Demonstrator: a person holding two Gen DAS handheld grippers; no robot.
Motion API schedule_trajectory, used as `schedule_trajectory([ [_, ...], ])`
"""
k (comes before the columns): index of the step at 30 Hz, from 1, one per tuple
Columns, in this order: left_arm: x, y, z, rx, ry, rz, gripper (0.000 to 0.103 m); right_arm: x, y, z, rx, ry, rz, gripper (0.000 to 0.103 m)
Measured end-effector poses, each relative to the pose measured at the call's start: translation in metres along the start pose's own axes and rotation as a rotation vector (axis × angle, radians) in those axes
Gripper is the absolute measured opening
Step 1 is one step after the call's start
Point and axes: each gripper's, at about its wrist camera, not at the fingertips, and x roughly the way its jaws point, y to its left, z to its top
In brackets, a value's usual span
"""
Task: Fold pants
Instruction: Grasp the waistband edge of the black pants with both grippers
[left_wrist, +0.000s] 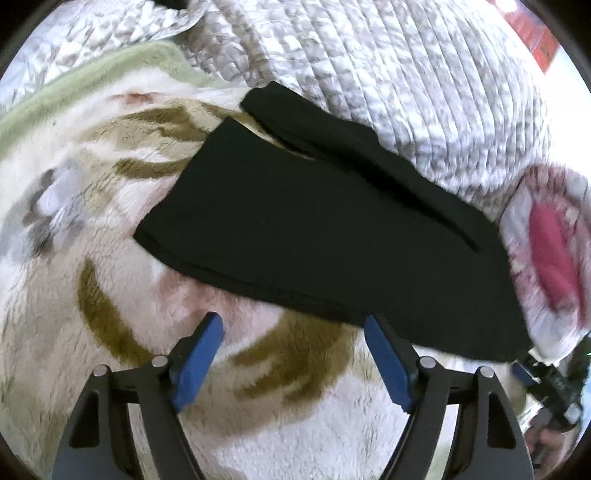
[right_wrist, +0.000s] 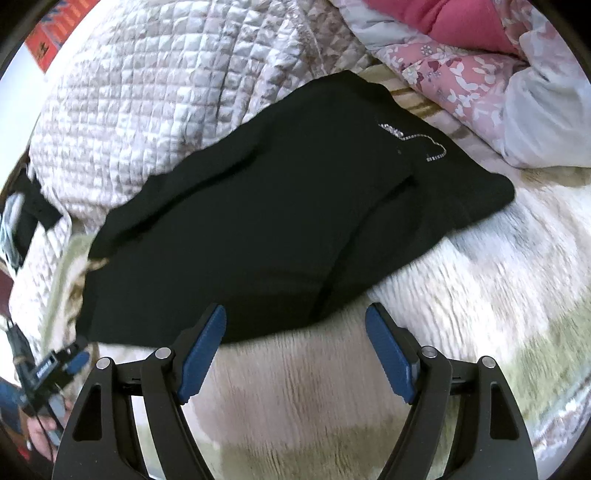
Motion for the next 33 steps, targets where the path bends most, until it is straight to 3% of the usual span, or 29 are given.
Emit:
schedule_trajectory([
  [2,0.004,0.0,0.004,0.017,-0.019,0.043,0.081,0.003,-0.002,0.011,0.02,-0.025,0.024,0.077],
  [4,0.012,0.006,0.008,-0.002,-0.021,0.038,0.081,0.006,-0.005,0.019,0.045,-0.038,0.035,0.074],
  [10,0.025,0.008,0.019,0.007,-0.062,0.058,0.075,0.009,-0.026,0.037,0.14,-0.085,0.096,0.054],
  [13,0.028,0.012,0.027,-0.006,-0.078,0.072,0.055,0.012,-0.035,0.043,0.168,-0.101,0.087,0.038],
  [15,0.032,0.016,0.034,-0.019,-0.076,0.097,0.021,0.014,-0.04,0.045,0.186,-0.104,0.073,0.022],
  [16,0.034,0.018,0.036,-0.028,-0.069,0.099,0.014,0.015,-0.043,0.047,0.197,-0.105,0.067,0.014],
  [18,0.035,0.021,0.041,-0.04,-0.052,0.091,0.005,0.015,-0.049,0.05,0.225,-0.099,0.082,0.011],
  [26,-0.023,0.01,0.038,-0.001,-0.117,0.075,0.004,-0.04,-0.038,0.042,0.209,-0.135,0.131,0.006],
  [30,-0.058,0.018,0.017,-0.024,-0.125,0.039,0.004,-0.065,-0.045,0.016,0.227,-0.11,0.137,0.006],
  [33,-0.072,0.025,-0.006,-0.015,-0.104,0.053,0.004,-0.072,-0.05,-0.013,0.238,-0.054,0.102,0.006],
])
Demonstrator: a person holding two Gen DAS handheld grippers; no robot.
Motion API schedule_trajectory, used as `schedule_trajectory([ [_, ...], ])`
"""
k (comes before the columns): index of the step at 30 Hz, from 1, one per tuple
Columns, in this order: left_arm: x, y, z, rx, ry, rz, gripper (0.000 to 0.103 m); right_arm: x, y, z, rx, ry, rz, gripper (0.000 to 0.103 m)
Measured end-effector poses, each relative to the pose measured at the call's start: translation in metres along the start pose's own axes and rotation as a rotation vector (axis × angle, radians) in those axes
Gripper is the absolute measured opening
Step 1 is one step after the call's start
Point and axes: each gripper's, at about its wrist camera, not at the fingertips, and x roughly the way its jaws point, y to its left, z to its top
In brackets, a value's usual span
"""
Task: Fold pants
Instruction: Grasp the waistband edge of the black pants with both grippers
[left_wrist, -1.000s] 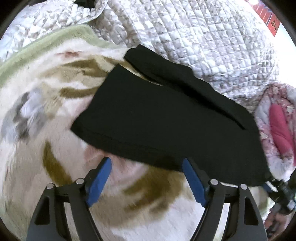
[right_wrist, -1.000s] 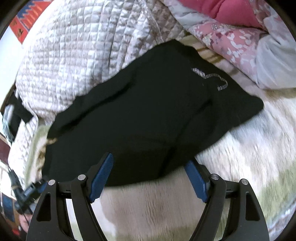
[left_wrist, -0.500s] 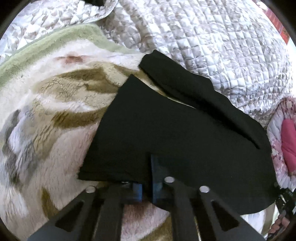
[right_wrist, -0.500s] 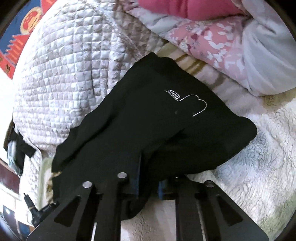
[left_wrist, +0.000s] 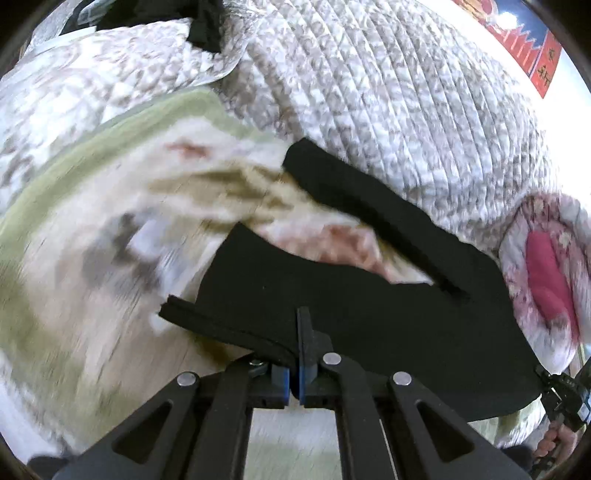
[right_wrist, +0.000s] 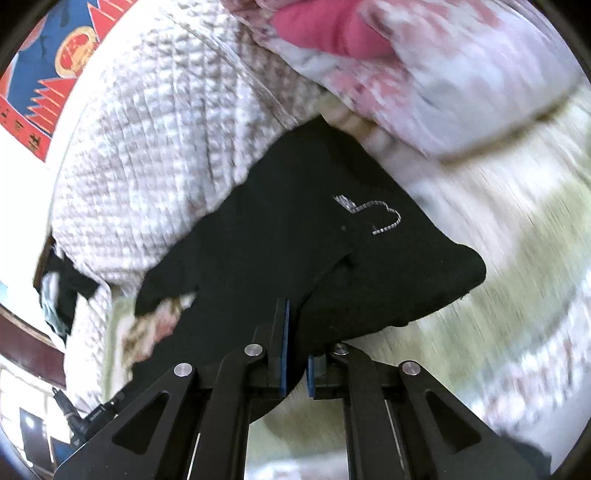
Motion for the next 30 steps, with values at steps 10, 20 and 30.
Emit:
schedule_trajectory([
  [10,0.006,0.017,-0.044,-0.009,0.091,0.03,0.004,0.01,-0.023,-0.017,0.079,0.091,-0.067,0.016],
  [20,0.005,0.017,-0.042,-0.014,0.08,0.013,0.004,-0.013,-0.034,-0.01,0.12,-0.016,-0.032,0.046],
  [30,-0.012,0.016,-0.039,-0.025,0.029,0.037,0.004,-0.029,-0.046,-0.011,0.167,-0.079,-0.049,0.002],
])
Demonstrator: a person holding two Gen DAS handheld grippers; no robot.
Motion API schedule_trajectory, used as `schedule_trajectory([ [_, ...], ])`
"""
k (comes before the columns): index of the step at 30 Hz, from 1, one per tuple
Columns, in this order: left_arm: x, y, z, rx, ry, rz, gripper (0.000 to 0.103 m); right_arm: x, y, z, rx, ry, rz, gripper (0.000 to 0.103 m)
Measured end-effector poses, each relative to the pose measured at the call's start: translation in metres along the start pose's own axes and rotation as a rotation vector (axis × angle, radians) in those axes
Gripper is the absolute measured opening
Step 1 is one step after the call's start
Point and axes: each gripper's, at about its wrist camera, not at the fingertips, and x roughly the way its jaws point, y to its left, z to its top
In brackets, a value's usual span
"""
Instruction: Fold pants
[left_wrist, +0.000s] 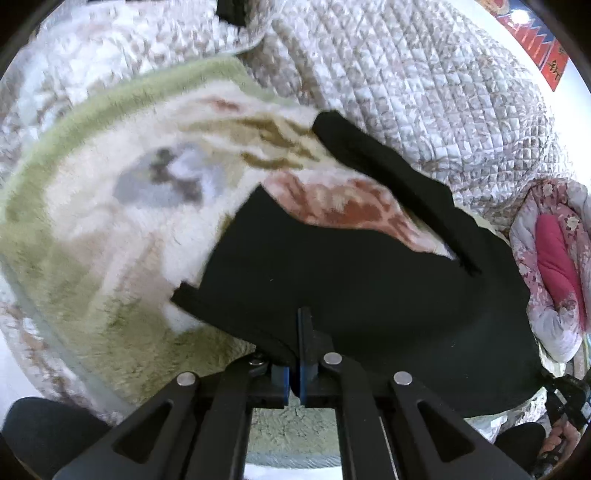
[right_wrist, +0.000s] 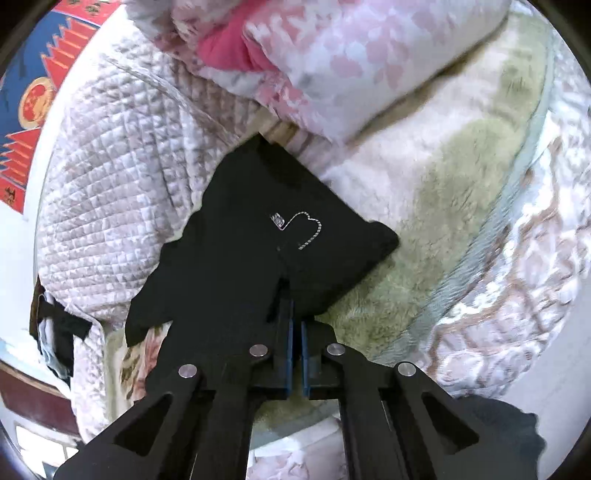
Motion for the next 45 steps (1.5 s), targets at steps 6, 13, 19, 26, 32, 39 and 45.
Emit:
schedule_trajectory([
  [6,0.002,0.001,-0.01,0.023,0.034,0.038,0.005,0.012,-0.011,-0.006,0.01,0.068,-0.07,0.002],
  [13,-0.026,0.012,-0.007,0.007,-0.023,0.153,0.01,-0.029,0.016,-0.001,-0.122,-0.089,-0.232,0.028],
  [19,-0.035,-0.004,0.018,0.065,-0.096,0.078,0.012,-0.025,0.056,-0.002,-0.309,-0.111,-0.181,0.034],
  [26,0.042,-0.07,0.014,0.231,0.118,-0.208,0.031,0.043,0.113,-0.038,-0.54,0.111,-0.039,0.034],
  [32,0.079,-0.094,0.029,0.373,0.068,-0.078,0.021,0.068,0.106,-0.026,-0.559,0.119,-0.104,0.034],
  [39,0.081,-0.065,0.055,0.292,0.033,0.031,0.026,0.066,0.091,-0.005,-0.576,0.08,-0.191,0.034],
  [45,0.068,-0.024,0.055,0.184,0.021,0.147,0.026,0.051,0.082,0.004,-0.533,0.03,-0.188,0.034],
])
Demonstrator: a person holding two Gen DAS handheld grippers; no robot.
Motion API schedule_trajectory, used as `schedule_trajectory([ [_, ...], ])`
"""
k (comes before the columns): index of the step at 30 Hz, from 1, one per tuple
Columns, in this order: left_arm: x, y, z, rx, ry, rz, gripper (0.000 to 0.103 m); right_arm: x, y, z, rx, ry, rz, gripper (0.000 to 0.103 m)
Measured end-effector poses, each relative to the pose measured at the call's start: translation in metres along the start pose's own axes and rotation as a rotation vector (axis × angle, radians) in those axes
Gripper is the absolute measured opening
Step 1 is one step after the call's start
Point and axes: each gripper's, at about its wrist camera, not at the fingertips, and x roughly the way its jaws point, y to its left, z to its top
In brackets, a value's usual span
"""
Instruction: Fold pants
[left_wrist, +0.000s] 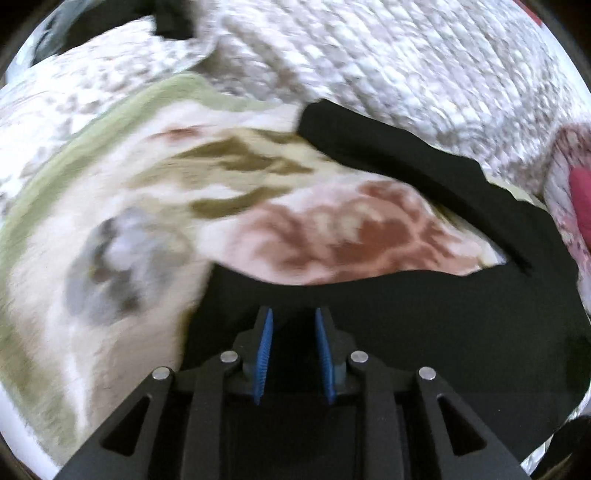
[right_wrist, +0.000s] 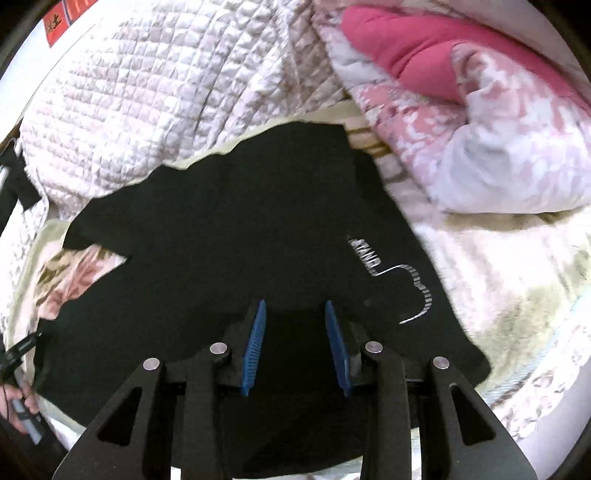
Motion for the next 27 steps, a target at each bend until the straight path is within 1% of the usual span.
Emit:
schedule_trajectory([
  [2,-0.013,0.003,-0.002,-0.012,-0.023,-0.023,0.026,-0.002,-0.002,0.002,0.005,-0.002,-0.005,0.036],
  [4,-0.025,0.001,-0.01,0.004,-0.038,-0.053,0.027,0.004,-0.003,0.001,-0.003,0.033,-0.034,0.036],
  [6,-0.03,-0.006,-0.019,0.022,-0.015,-0.101,0.028,0.007,-0.004,0.0,0.017,0.048,-0.038,0.036],
  [8,-0.029,-0.014,-0.03,0.043,0.024,-0.133,0.028,0.003,-0.002,0.0,0.015,0.047,-0.044,0.036],
  [10,-0.027,-0.023,-0.036,0.071,0.049,-0.149,0.028,-0.003,0.005,0.001,0.001,0.035,-0.01,0.036],
  [12,-0.029,-0.03,-0.038,0.092,0.056,-0.155,0.028,-0.008,0.015,0.002,-0.026,0.026,0.032,0.04],
  [13,-0.033,-0.033,-0.038,0.102,0.055,-0.169,0.028,-0.008,0.021,0.002,-0.042,0.025,0.052,0.05],
  [14,-0.034,-0.037,-0.035,0.11,0.052,-0.182,0.028,-0.006,0.025,0.003,-0.054,0.029,0.073,0.058],
  [15,-0.036,-0.04,-0.032,0.114,0.049,-0.189,0.03,-0.003,0.03,0.003,-0.063,0.036,0.09,0.059],
  [18,-0.036,-0.052,-0.018,0.139,0.039,-0.207,0.038,0.007,0.043,0.008,-0.093,0.065,0.133,0.059],
  [19,-0.035,-0.056,-0.013,0.152,0.033,-0.212,0.039,0.01,0.047,0.01,-0.106,0.071,0.146,0.059],
  [21,-0.032,-0.065,0.002,0.185,0.025,-0.237,0.047,0.017,0.057,0.02,-0.148,0.075,0.168,0.059],
  [25,-0.023,-0.078,0.035,0.245,-0.002,-0.245,0.05,0.034,0.066,0.042,-0.219,0.077,0.166,0.059],
  [27,-0.015,-0.081,0.055,0.251,-0.022,-0.245,0.054,0.045,0.069,0.054,-0.261,0.08,0.152,0.059],
])
